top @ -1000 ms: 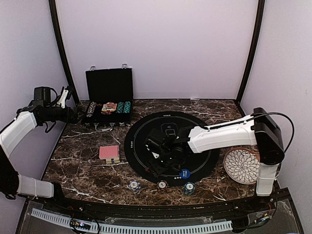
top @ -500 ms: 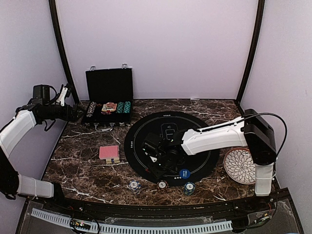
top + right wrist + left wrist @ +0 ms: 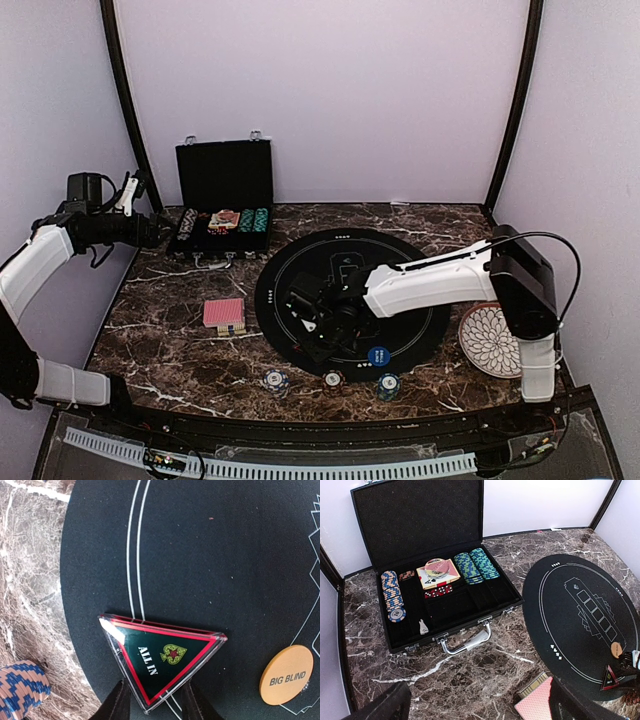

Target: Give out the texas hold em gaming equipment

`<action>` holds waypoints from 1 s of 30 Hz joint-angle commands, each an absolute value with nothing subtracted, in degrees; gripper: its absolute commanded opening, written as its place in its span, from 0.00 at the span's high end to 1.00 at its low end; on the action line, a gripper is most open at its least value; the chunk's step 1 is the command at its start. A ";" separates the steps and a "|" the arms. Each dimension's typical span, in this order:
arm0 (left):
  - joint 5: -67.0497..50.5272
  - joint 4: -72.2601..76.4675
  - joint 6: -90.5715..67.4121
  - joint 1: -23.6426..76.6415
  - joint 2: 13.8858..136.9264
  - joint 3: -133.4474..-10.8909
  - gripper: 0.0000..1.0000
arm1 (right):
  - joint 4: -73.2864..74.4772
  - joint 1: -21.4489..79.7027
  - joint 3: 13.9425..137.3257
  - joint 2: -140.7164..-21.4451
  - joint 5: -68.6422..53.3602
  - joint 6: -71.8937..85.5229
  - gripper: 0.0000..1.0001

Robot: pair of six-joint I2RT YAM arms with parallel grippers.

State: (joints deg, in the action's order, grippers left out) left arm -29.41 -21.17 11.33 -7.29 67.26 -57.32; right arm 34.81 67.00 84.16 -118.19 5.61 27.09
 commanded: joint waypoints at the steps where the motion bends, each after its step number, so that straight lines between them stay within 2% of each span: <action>1: -30.42 -21.97 10.86 -7.64 65.90 -59.76 0.01 | 34.24 65.86 85.48 -120.53 6.63 26.94 0.67; 13: -31.14 -22.81 11.22 -7.58 65.34 -60.31 0.01 | 31.37 60.95 92.25 -125.43 7.82 26.29 0.74; 30: -32.27 -25.26 11.97 -7.63 64.95 -60.20 0.01 | 37.21 57.24 121.85 -142.27 5.85 20.30 0.76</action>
